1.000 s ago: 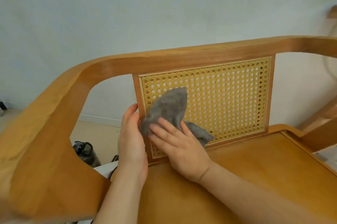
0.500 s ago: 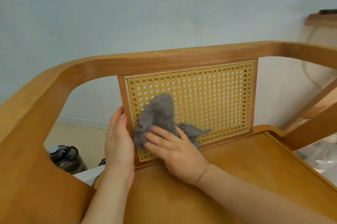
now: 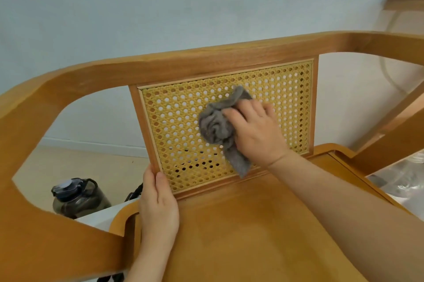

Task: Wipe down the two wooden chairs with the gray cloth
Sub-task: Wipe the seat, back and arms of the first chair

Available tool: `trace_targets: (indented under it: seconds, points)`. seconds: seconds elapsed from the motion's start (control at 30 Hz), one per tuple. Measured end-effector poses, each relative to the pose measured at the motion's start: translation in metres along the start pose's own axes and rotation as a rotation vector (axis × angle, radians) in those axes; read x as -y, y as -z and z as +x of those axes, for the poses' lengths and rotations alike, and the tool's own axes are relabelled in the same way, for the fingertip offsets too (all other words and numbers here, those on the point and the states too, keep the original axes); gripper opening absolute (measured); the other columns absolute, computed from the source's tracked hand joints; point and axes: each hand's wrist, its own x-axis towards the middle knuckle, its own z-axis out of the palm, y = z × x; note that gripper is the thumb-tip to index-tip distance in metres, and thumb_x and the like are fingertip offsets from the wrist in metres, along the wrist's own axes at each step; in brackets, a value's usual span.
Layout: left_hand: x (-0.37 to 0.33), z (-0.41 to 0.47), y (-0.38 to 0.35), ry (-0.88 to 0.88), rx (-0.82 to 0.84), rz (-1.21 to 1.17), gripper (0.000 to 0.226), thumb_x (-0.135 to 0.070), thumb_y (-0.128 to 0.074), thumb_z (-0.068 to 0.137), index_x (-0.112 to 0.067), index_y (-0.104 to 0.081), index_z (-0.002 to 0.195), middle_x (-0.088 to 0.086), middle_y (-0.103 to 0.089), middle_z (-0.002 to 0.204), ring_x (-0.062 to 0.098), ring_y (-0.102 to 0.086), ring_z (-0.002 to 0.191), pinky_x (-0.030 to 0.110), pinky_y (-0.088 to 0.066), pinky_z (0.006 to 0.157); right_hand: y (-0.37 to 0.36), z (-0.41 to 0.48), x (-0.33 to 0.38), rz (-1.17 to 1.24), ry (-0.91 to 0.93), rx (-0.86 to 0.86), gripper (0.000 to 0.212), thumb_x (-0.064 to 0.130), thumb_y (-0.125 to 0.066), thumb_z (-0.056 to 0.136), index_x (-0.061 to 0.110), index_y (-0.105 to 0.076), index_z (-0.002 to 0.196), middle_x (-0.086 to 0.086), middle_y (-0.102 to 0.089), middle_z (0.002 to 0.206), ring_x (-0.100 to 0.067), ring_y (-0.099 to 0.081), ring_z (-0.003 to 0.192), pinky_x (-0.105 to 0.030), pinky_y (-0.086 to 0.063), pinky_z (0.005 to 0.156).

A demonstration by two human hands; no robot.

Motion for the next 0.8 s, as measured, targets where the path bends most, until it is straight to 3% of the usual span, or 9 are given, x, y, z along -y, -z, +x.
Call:
trace_targets:
  seconds: [0.13, 0.23, 0.3, 0.37, 0.43, 0.5, 0.57, 0.67, 0.8]
  points:
    - [0.003, 0.001, -0.006, -0.006, -0.016, 0.078, 0.024, -0.025, -0.030, 0.103, -0.027, -0.045, 0.121, -0.013, -0.056, 0.097, 0.008, -0.052, 0.083, 0.028, -0.037, 0.070, 0.017, -0.007, -0.052, -0.064, -0.532, 0.009, 0.034, 0.015, -0.048, 0.078, 0.011, -0.049, 0.112, -0.017, -0.055, 0.104, -0.037, -0.049, 0.094, -0.046, -0.037, 0.078]
    - [0.006, 0.001, -0.009, -0.018, -0.037, 0.105, 0.027, -0.023, -0.032, 0.102, -0.018, -0.045, 0.126, -0.002, -0.058, 0.105, 0.020, -0.053, 0.091, 0.032, -0.035, 0.076, 0.013, 0.006, 0.001, 0.045, -0.761, 0.026, 0.043, 0.023, -0.026, 0.075, 0.006, -0.054, 0.102, -0.014, -0.056, 0.101, -0.035, -0.051, 0.091, -0.049, -0.044, 0.077]
    - [0.007, 0.003, -0.008, -0.024, -0.046, 0.116, 0.026, -0.021, -0.034, 0.102, -0.014, -0.046, 0.124, 0.002, -0.058, 0.106, 0.026, -0.054, 0.093, 0.033, -0.036, 0.075, 0.005, -0.002, 0.063, 0.128, -0.608, 0.136, 0.039, 0.026, -0.024, 0.076, 0.010, -0.055, 0.092, -0.012, -0.056, 0.091, -0.033, -0.054, 0.082, -0.047, -0.046, 0.069]
    - [0.008, 0.002, -0.008, -0.045, -0.046, 0.127, 0.024, -0.016, -0.036, 0.101, -0.013, -0.046, 0.123, 0.004, -0.058, 0.108, 0.026, -0.054, 0.095, 0.034, -0.036, 0.075, 0.000, -0.026, 0.117, 0.149, -0.305, 0.227, 0.020, 0.023, -0.041, 0.082, 0.015, -0.055, 0.094, -0.008, -0.054, 0.088, -0.030, -0.053, 0.078, -0.041, -0.040, 0.065]
    - [0.006, 0.001, -0.006, -0.055, -0.027, 0.147, 0.023, -0.013, -0.036, 0.101, -0.014, -0.045, 0.122, 0.001, -0.056, 0.106, 0.023, -0.051, 0.091, 0.033, -0.035, 0.074, -0.002, -0.041, 0.122, 0.176, -0.102, 0.261, 0.022, 0.027, -0.049, 0.085, 0.021, -0.057, 0.104, -0.003, -0.055, 0.092, -0.027, -0.050, 0.083, -0.039, -0.036, 0.070]
    - [0.004, 0.000, -0.004, -0.053, -0.019, 0.159, 0.021, -0.019, -0.034, 0.103, -0.014, -0.044, 0.120, -0.001, -0.054, 0.102, 0.019, -0.049, 0.087, 0.032, -0.034, 0.073, 0.004, -0.046, 0.086, 0.111, -0.062, 0.268, 0.029, 0.032, -0.050, 0.083, 0.024, -0.058, 0.110, -0.001, -0.057, 0.097, -0.026, -0.051, 0.090, -0.039, -0.036, 0.075]
    - [0.004, -0.001, -0.006, -0.052, -0.019, 0.162, 0.022, -0.023, -0.032, 0.103, -0.013, -0.043, 0.121, -0.003, -0.053, 0.101, 0.018, -0.048, 0.087, 0.031, -0.033, 0.075, 0.012, -0.061, 0.034, 0.024, -0.206, 0.330, 0.031, 0.032, -0.056, 0.082, 0.025, -0.058, 0.111, -0.002, -0.058, 0.102, -0.027, -0.054, 0.096, -0.040, -0.038, 0.078]
    - [0.005, 0.000, -0.008, -0.042, -0.032, 0.189, 0.021, -0.023, -0.031, 0.104, -0.013, -0.041, 0.119, -0.002, -0.052, 0.100, 0.020, -0.046, 0.085, 0.033, -0.033, 0.074, 0.027, -0.090, -0.029, -0.094, -0.574, 0.463, 0.032, 0.023, -0.061, 0.082, 0.022, -0.055, 0.113, -0.005, -0.057, 0.111, -0.030, -0.054, 0.105, -0.042, -0.039, 0.082]
    - [0.006, 0.002, -0.010, -0.046, -0.048, 0.233, 0.012, -0.022, -0.030, 0.103, -0.014, -0.037, 0.109, 0.003, -0.051, 0.096, 0.023, -0.045, 0.081, 0.034, -0.032, 0.069, 0.035, -0.091, -0.038, -0.067, -1.010, 0.556, 0.035, 0.029, -0.058, 0.085, 0.013, -0.050, 0.116, -0.009, -0.059, 0.116, -0.032, -0.054, 0.108, -0.042, -0.042, 0.084]
